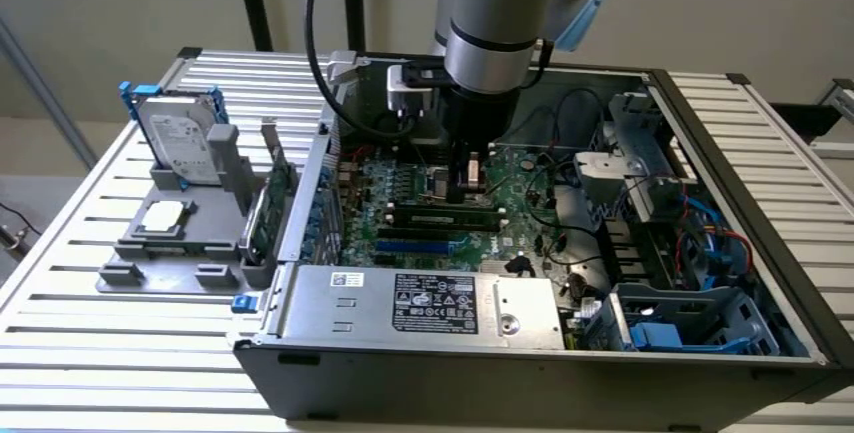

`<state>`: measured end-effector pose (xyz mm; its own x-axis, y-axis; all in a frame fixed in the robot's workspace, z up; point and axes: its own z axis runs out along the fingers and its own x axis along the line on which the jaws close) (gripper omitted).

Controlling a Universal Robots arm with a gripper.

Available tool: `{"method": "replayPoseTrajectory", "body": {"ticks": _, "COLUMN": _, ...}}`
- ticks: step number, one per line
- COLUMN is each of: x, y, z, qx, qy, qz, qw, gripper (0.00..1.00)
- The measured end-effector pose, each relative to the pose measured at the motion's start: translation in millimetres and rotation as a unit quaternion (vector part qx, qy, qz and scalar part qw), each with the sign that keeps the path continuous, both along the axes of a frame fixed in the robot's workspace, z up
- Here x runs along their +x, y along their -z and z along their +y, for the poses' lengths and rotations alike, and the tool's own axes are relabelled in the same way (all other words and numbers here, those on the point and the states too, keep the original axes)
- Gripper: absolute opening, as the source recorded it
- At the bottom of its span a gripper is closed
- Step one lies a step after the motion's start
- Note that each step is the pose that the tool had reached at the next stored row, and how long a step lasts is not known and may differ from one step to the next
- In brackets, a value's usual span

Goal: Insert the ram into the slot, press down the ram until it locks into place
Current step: 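Press down the ram until it locks into place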

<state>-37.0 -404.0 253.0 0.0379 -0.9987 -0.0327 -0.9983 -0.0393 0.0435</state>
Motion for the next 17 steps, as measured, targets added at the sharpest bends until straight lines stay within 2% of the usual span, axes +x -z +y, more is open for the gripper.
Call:
{"method": "replayPoseTrajectory", "body": {"ticks": 9, "x": 0.0, "y": 1.2, "z": 0.2, "qx": -0.0001, "qy": 0.000, "qz": 0.0001, "qw": 1.0000, "gripper": 0.11}}
{"method": "replayPoseTrajectory", "body": {"ticks": 17, "x": 0.0, "y": 12.7, "z": 2.8, "qx": 0.0000, "qy": 0.000, "qz": 0.0000, "qw": 1.0000, "gripper": 0.11}}
